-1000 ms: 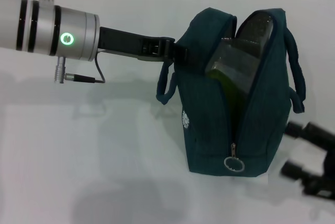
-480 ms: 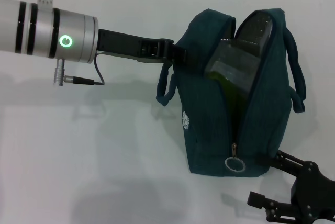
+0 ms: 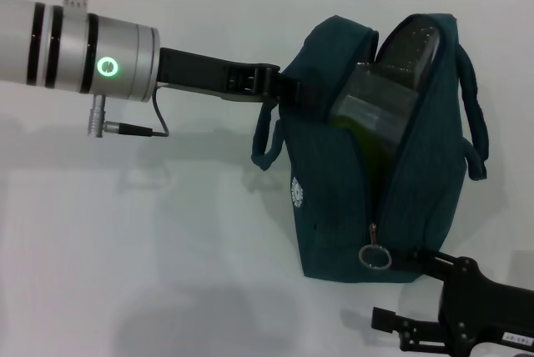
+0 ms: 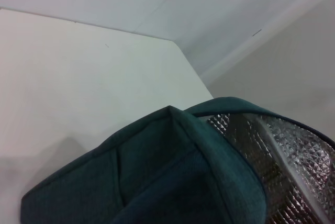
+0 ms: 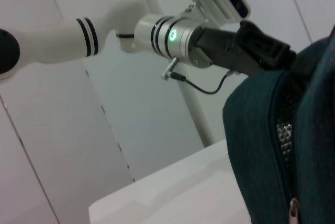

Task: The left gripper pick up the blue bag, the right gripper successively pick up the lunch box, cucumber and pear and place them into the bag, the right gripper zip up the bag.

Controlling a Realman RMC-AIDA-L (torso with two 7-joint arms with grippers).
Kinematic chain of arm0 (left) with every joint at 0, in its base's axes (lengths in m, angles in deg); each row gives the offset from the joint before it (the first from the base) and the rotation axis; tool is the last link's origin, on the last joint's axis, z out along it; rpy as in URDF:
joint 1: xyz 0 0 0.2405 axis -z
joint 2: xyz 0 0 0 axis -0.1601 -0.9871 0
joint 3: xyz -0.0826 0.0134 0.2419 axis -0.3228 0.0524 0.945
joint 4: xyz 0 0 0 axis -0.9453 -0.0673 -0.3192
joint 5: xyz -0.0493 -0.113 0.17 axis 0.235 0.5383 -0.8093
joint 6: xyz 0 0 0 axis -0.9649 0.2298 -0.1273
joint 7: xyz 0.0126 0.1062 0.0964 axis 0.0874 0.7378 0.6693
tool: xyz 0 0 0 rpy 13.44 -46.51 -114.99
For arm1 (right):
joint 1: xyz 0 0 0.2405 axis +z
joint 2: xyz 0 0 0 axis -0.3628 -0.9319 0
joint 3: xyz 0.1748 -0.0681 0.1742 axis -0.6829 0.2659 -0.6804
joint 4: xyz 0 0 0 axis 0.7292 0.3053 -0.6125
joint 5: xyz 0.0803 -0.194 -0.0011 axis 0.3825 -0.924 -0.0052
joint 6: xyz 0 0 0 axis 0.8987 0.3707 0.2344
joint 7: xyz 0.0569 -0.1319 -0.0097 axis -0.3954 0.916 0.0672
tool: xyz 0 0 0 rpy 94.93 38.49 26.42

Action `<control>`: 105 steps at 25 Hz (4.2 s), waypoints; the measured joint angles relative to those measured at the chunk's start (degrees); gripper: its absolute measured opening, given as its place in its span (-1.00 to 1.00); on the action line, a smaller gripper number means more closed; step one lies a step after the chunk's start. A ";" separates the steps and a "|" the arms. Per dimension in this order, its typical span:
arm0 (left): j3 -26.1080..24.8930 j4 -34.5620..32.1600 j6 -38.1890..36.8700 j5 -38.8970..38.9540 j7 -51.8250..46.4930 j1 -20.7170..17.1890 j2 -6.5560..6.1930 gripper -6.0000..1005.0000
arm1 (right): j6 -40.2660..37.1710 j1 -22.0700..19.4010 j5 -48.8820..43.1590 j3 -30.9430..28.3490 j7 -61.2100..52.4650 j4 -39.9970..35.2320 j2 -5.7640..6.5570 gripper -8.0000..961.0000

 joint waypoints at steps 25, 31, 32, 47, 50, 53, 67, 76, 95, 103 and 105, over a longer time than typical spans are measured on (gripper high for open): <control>0.25 0.80 -0.10 1.16 1.09 -0.04 0.00 -0.71 | 4.49 1.56 3.07 1.48 -1.77 -1.10 -0.26 -0.01; 0.25 0.80 -0.19 1.16 1.32 -0.06 0.00 -0.71 | 5.41 2.13 3.77 2.50 -2.28 -1.09 -0.35 -0.28; 0.25 0.80 -0.22 1.16 1.41 -0.08 0.00 -0.71 | 5.56 2.14 3.83 2.55 -2.31 -1.09 -0.35 -0.32; 0.24 0.79 -0.32 1.17 1.83 -0.32 -0.02 -0.70 | 5.22 1.99 4.77 2.72 -2.25 -1.09 -0.19 -0.95; 0.08 0.67 -0.30 1.17 1.84 -0.61 -0.06 -0.70 | 3.80 1.45 5.15 2.26 -2.19 -1.09 0.06 -0.95; -0.22 0.61 -0.28 1.20 1.85 -0.87 -0.13 -0.70 | 1.67 0.22 6.11 1.26 -2.13 -0.96 0.36 -0.95; -0.21 0.78 -0.08 2.90 5.37 -1.61 -0.07 -0.70 | -5.56 -0.97 6.79 -4.32 -0.97 -0.93 0.43 -0.95; -0.28 0.86 0.29 12.14 16.22 -5.79 -0.07 -0.70 | -5.96 0.10 6.78 -4.00 -0.96 -1.03 0.26 -0.95; -0.45 1.52 -3.73 20.43 35.89 -14.45 -0.11 0.61 | -8.68 0.96 14.35 -4.51 3.54 -4.02 0.27 -0.94; -1.02 5.29 -6.90 21.13 41.39 -16.43 -0.43 0.76 | -7.91 3.38 15.89 -4.53 3.54 -4.55 0.27 -0.94; -1.78 6.35 -8.14 21.23 43.52 -17.16 -0.44 0.76 | -7.76 4.31 16.47 -4.56 3.54 -4.67 0.26 -0.94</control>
